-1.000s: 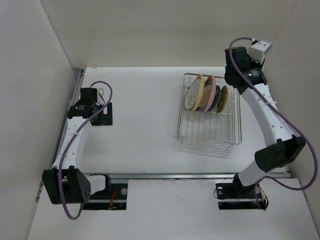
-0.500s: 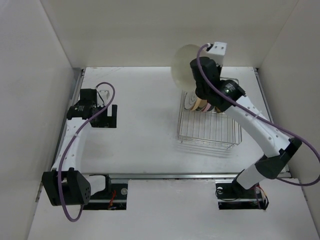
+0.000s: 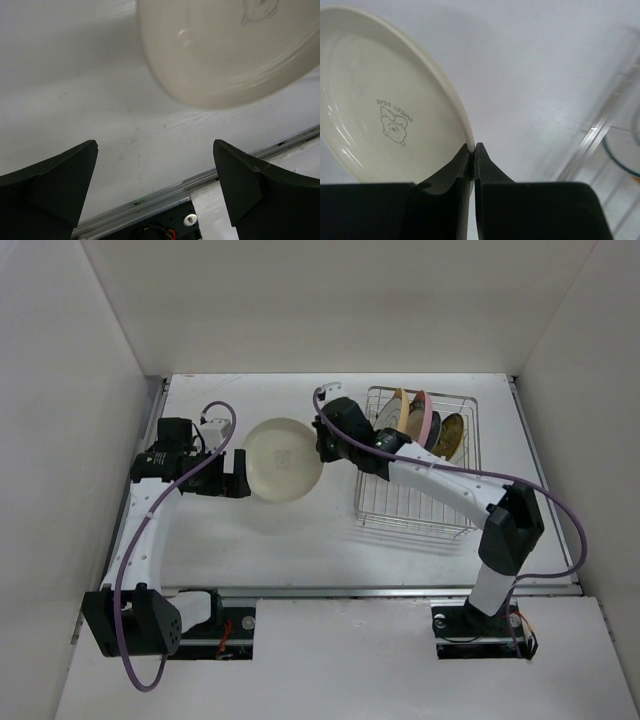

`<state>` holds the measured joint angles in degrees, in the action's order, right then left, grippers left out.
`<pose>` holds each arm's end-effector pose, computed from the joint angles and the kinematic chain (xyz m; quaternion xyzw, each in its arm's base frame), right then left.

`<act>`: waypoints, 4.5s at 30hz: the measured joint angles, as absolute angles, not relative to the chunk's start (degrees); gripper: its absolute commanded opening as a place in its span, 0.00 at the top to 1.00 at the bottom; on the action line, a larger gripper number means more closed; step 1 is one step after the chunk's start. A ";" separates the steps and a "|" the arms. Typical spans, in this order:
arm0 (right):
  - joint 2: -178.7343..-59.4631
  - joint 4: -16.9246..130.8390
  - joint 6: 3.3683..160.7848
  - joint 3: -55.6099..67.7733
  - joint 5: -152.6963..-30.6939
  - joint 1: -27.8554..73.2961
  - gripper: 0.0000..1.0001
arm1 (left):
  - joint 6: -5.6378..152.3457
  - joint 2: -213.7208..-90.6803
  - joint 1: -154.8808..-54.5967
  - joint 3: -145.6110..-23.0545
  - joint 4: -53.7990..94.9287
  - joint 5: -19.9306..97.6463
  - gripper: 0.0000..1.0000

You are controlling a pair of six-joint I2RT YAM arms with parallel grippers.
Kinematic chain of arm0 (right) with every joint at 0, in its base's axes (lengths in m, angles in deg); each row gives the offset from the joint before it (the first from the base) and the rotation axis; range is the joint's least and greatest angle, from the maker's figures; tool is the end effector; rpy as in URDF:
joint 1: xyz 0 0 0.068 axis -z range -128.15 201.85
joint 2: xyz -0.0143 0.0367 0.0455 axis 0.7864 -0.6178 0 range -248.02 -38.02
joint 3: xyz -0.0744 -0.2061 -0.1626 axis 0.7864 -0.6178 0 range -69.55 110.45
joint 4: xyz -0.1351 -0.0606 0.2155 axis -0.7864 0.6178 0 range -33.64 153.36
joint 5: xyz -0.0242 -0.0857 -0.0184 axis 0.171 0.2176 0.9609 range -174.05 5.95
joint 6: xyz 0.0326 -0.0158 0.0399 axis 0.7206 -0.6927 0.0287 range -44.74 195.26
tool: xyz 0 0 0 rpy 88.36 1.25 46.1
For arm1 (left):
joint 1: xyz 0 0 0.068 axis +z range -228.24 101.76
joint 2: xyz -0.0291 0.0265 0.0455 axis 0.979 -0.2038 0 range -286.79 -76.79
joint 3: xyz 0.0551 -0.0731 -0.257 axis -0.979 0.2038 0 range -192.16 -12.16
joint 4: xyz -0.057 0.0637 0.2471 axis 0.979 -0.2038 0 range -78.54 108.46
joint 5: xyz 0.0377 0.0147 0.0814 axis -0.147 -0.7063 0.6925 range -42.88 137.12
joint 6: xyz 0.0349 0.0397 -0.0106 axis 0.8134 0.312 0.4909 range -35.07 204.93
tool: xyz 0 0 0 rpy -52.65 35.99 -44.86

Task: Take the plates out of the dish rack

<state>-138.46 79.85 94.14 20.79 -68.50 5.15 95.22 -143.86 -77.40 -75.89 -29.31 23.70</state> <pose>0.2881 0.2917 0.3293 -0.1478 0.8629 0.1533 0.4582 0.2324 -0.0108 0.3192 0.1433 0.9147 -0.1589 0.3430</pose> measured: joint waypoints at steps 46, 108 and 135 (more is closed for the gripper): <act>-121.94 86.05 102.14 14.74 -62.43 9.57 0.07 | 93.12 -178.64 -77.07 -87.12 -30.66 24.18 1.00; -126.29 91.98 101.09 11.61 -55.69 47.22 1.00 | 93.56 -159.10 -75.76 -87.60 -34.42 30.37 0.36; -126.75 69.86 90.16 3.64 -100.57 8.97 1.00 | 102.58 -146.73 -75.78 -85.55 -34.92 9.12 0.18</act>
